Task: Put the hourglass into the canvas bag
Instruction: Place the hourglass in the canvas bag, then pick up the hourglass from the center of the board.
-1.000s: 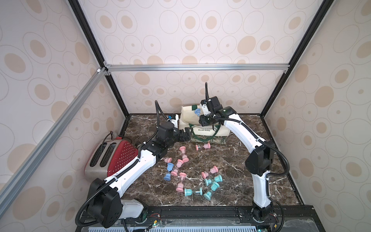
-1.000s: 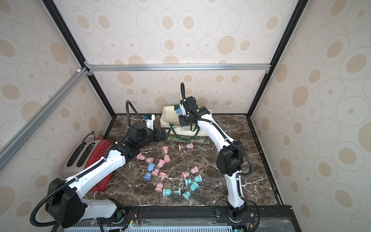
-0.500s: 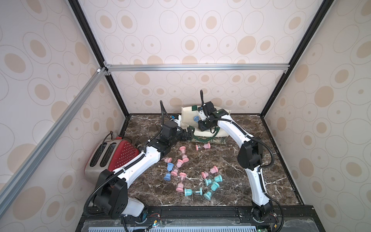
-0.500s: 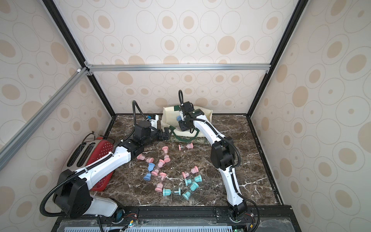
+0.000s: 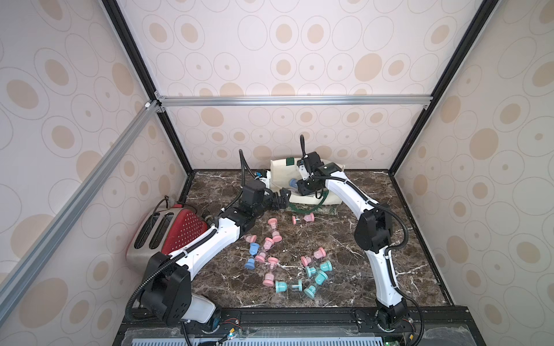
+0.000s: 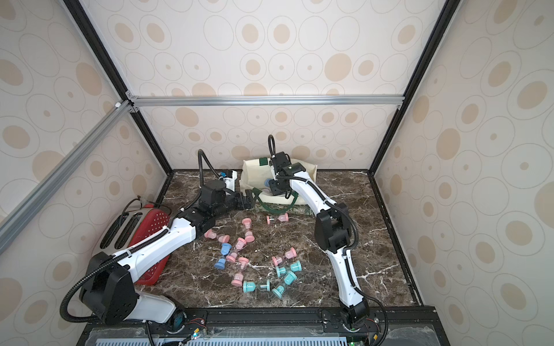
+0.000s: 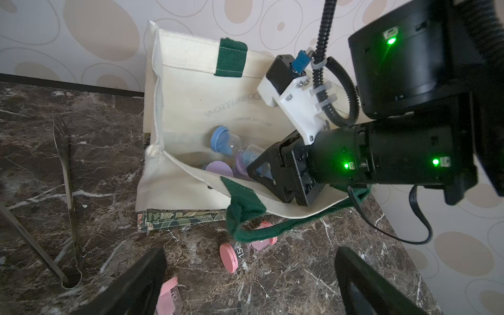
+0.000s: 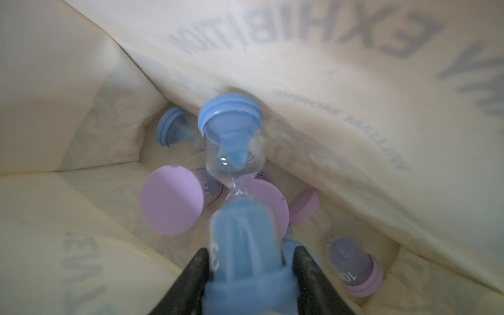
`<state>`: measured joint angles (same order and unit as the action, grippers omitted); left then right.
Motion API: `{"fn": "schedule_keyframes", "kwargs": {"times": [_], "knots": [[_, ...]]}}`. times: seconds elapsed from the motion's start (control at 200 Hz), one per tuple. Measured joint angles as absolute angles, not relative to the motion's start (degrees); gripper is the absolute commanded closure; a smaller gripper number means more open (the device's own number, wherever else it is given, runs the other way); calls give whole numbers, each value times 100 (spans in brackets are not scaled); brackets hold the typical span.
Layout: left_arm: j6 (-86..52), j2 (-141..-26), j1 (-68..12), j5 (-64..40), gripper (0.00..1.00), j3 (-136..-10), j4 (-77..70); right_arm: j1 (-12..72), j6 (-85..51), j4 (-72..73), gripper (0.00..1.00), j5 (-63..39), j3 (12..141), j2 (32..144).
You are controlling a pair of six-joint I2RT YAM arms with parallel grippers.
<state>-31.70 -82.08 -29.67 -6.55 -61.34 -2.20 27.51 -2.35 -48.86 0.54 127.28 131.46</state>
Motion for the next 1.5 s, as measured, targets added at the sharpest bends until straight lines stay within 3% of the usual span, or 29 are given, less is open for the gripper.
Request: {"fn": "schedule_keyframes", "kwargs": {"times": [0.42, 0.66, 1.056, 1.501], "knots": [[-3168, -8165, -2967, -657, 3, -6145, -163, 2740, -381, -4928, 21, -51, 12521, 12300], [-3164, -7767, -2967, -646, 3, -6141, -43, 2742, -565, -4928, 19, -266, 11893, 11227], [-3194, -6823, -2967, -513, 3, -5374, 99, 3288, -1074, -4576, 18, -233, 9463, 9463], [-3441, -5754, -2967, -45, 3, -4215, 552, 4812, -2211, -3747, 21, 414, 7797, 9413]]}}
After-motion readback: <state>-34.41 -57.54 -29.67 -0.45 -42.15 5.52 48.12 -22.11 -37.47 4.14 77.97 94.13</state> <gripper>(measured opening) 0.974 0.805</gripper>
